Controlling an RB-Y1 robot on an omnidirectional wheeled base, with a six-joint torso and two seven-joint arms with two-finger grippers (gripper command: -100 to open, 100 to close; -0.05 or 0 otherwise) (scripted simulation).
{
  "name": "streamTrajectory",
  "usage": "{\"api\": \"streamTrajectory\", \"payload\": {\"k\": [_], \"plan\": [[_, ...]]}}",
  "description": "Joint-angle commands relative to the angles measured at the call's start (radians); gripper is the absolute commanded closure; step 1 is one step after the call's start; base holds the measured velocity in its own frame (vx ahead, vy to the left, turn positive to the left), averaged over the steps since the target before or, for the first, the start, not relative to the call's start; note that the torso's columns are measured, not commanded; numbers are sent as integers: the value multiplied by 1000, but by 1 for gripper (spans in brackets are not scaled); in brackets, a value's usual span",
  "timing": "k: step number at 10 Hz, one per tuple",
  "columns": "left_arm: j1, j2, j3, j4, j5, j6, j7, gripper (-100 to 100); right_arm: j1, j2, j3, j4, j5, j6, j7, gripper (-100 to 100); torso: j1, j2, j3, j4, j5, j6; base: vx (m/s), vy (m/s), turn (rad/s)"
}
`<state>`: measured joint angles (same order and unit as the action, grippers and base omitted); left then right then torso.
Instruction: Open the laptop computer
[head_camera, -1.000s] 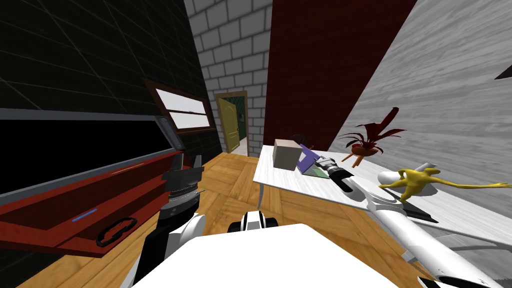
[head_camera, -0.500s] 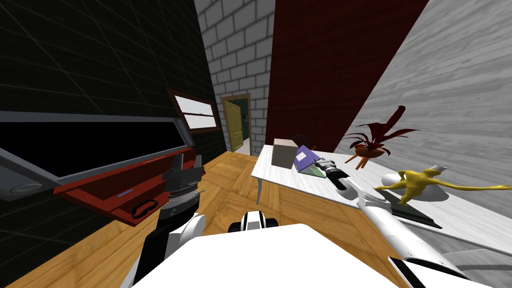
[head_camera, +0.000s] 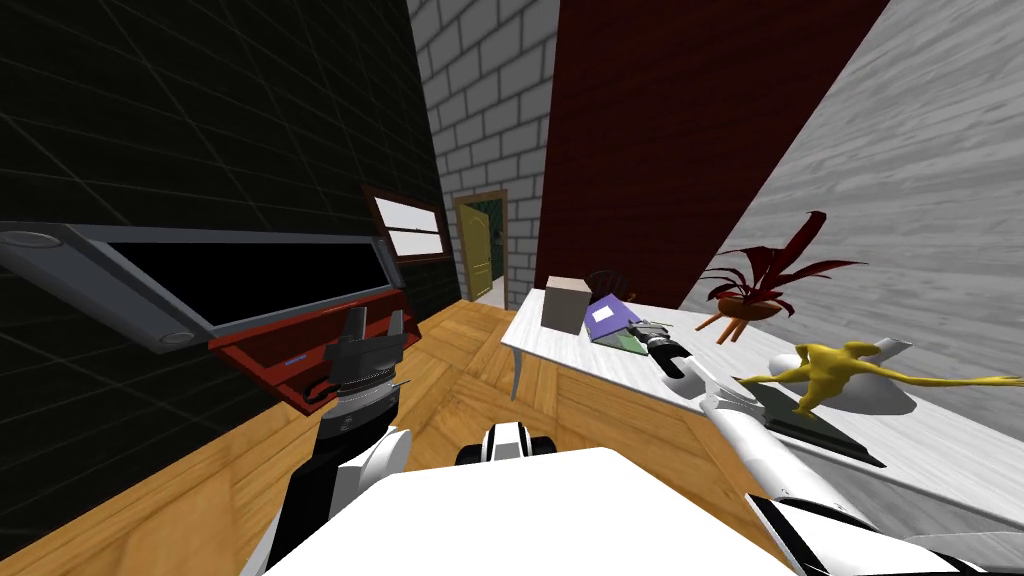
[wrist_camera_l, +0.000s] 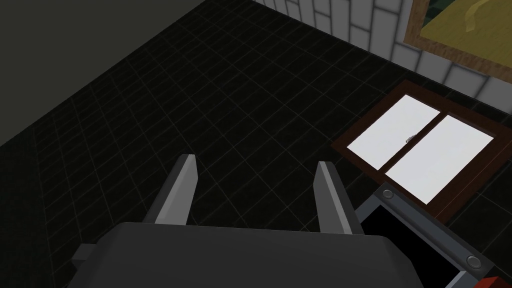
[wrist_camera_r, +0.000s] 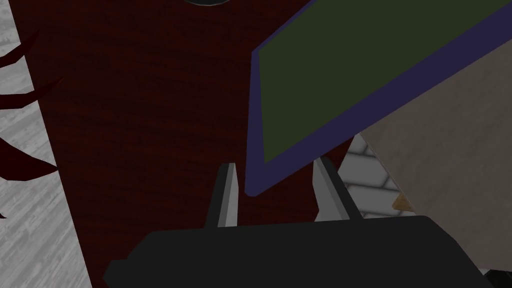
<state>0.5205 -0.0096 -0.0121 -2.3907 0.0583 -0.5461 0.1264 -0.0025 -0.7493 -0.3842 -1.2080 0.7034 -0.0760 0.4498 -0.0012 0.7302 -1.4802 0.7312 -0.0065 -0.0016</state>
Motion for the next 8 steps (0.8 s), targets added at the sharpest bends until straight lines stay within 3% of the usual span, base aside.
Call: {"api": "streamTrajectory", "payload": {"k": [1,2,3,5,6,8], "plan": [[0,0,0,0,0,0,0,0,-24,33,-41,27,-5,-11,19,100,3,-1,-1,2,4,0,-61,-50,105],[0,0,0,0,0,0,0,0,-48,66,-71,53,-8,-22,40,100,2,2,1,4,6,-2,-119,-103,238],[0,0,0,0,0,0,0,0,-48,67,-80,53,-8,-22,40,100,0,6,3,6,6,-4,-98,-96,126],[0,0,0,0,0,0,0,0,-97,131,-147,104,-15,-44,81,100,0,6,3,6,6,0,-119,-104,174],[0,0,0,0,0,0,0,0,-97,133,-158,104,-15,-44,81,100,-3,6,3,6,5,0,-88,-88,98],[0,0,0,0,0,0,0,0,-145,200,-225,155,-22,-66,123,100,-2,3,1,5,5,1,-100,-82,152]]}}
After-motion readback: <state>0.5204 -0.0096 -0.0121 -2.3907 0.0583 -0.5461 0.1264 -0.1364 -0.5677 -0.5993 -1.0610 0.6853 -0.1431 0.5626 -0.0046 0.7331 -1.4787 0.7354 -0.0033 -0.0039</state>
